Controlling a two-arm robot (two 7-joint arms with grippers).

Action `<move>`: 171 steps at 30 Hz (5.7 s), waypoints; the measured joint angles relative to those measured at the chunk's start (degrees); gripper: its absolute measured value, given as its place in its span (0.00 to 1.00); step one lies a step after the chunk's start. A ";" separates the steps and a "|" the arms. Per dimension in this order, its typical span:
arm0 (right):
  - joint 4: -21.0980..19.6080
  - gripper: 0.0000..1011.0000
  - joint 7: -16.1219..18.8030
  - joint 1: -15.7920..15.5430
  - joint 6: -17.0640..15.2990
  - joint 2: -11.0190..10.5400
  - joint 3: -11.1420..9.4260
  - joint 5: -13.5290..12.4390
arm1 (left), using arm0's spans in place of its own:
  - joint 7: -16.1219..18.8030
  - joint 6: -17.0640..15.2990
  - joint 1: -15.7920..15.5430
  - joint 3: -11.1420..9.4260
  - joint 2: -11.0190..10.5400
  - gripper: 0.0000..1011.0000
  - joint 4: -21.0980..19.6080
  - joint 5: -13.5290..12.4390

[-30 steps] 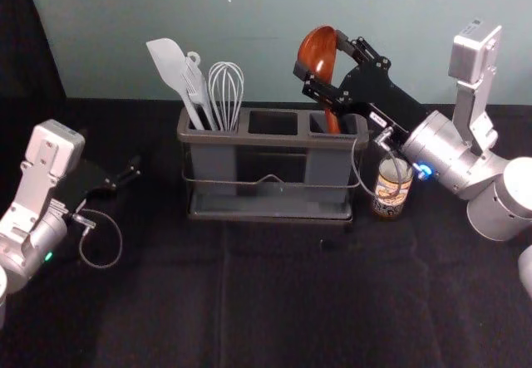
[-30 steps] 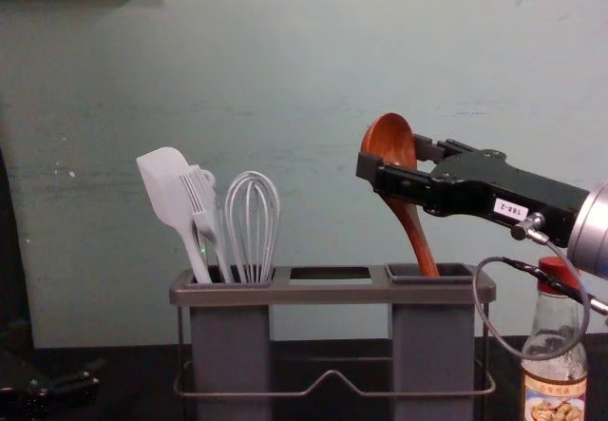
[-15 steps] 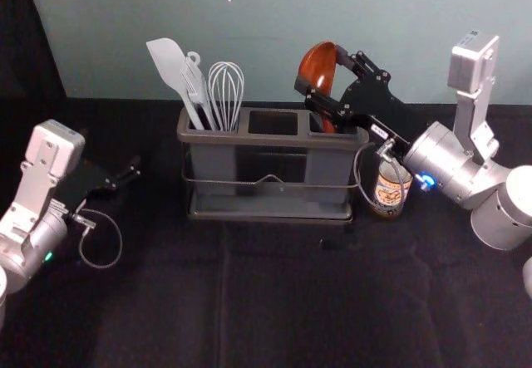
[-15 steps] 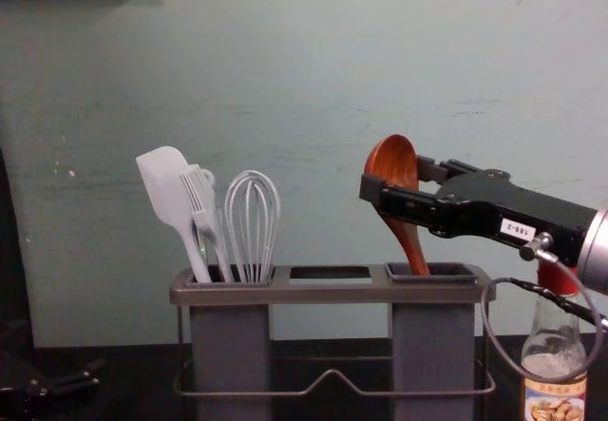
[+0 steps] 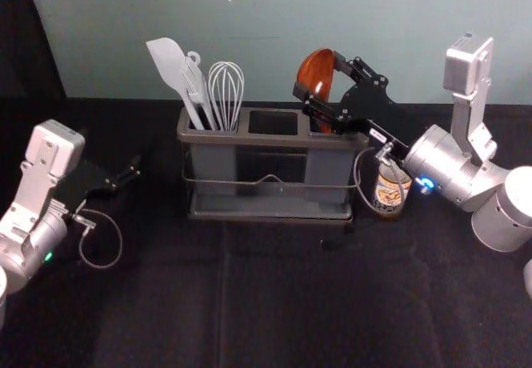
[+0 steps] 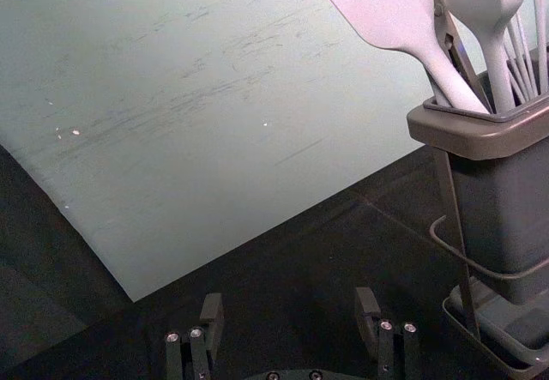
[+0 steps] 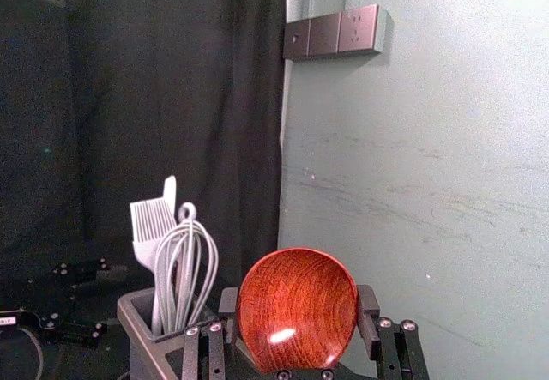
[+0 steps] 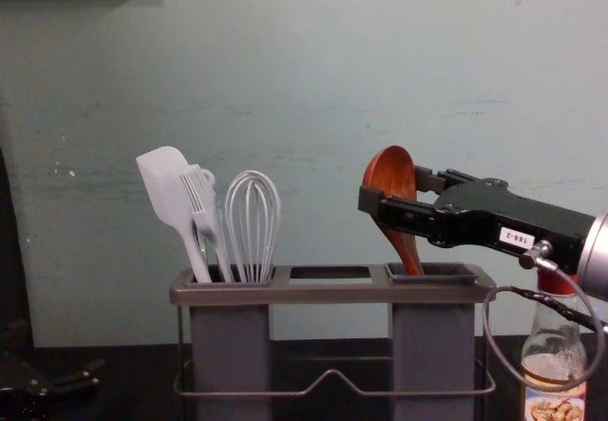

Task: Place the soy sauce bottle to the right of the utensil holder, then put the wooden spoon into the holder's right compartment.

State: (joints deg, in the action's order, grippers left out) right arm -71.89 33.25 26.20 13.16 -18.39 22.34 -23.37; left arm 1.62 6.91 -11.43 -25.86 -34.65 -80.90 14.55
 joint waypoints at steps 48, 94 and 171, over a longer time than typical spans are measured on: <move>-1.17 0.99 -0.90 -0.20 -2.70 -0.66 0.33 0.16 | 0.00 0.00 0.00 0.00 0.00 0.99 0.00 0.00; -28.66 0.99 -14.79 -13.56 -12.92 -5.10 -4.24 4.34 | 0.00 0.00 0.00 0.00 0.00 0.99 0.00 0.00; -24.81 0.99 -29.61 -35.84 -9.74 5.14 -13.69 17.56 | 0.00 0.00 0.00 0.00 0.00 0.99 0.00 0.00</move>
State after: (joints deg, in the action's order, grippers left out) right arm -96.70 3.64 -9.64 3.42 -13.25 8.66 -5.81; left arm 1.62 6.91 -11.43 -25.86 -34.65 -80.90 14.55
